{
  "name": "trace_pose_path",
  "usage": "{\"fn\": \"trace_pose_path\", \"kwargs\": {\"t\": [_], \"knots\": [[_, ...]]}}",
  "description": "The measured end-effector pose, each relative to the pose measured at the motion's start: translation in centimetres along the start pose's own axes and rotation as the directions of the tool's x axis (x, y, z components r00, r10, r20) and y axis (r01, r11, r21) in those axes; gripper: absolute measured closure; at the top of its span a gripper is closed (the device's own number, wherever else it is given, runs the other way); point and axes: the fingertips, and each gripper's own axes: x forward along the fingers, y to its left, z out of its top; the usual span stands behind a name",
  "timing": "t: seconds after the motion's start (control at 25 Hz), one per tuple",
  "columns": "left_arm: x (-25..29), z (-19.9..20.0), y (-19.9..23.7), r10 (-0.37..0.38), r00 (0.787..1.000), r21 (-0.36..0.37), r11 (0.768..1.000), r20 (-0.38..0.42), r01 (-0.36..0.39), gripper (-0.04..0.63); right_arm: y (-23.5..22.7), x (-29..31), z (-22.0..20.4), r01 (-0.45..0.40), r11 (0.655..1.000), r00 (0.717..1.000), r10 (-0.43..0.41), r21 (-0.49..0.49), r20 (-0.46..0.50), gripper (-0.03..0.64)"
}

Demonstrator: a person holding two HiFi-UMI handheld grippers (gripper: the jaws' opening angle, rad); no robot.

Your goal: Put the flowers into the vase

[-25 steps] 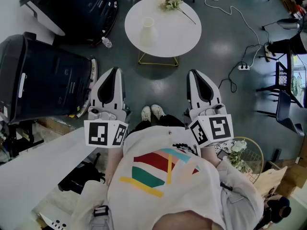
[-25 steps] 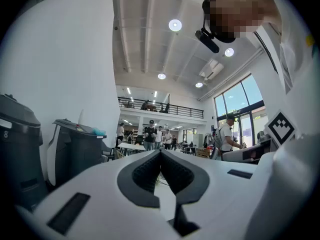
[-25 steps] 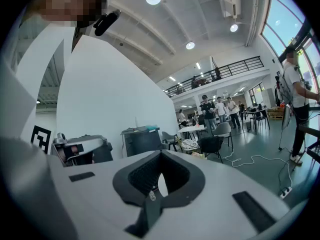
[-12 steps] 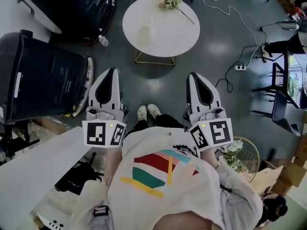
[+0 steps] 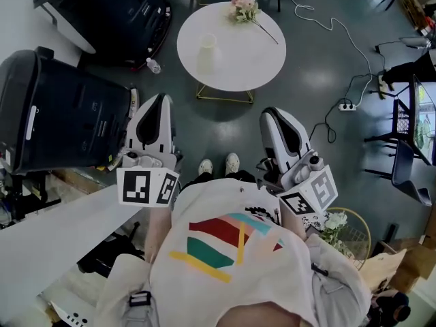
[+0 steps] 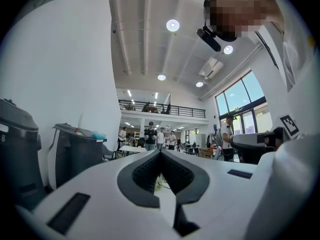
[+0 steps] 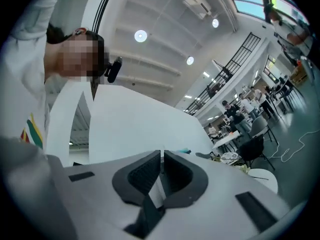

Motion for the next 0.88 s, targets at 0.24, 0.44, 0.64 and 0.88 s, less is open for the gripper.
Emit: {"fn": "trace_pose_path", "kwargs": {"t": [0.24, 0.44, 0.64, 0.88], "knots": [[2.3, 2.4, -4.5, -0.052, 0.996, 0.112, 0.993, 0.067, 0.044, 0.589, -3.3, -1.8, 0.2, 0.036, 0.996, 0.999, -0.036, -0.077, 0.001, 0.601], [4.3, 2.9, -7.4, -0.091, 0.994, 0.18, 0.981, 0.067, 0.078, 0.589, -4.3, -2.5, -0.7, 0.054, 0.959, 0.995, -0.076, -0.277, -0.069, 0.602], [6.3, 3.3, -8.0, -0.106, 0.989, 0.194, 0.977, 0.104, 0.084, 0.589, -6.4, -3.5, 0.3, 0.114, 0.972, 0.993, -0.119, -0.203, -0.011, 0.602], [10.2, 1.7, -8.5, -0.165, 0.98, 0.178, 0.973, 0.106, 0.145, 0.589, -10.3, -6.3, 0.9, 0.252, 0.951, 0.967, -0.254, -0.181, 0.016, 0.603]]}}
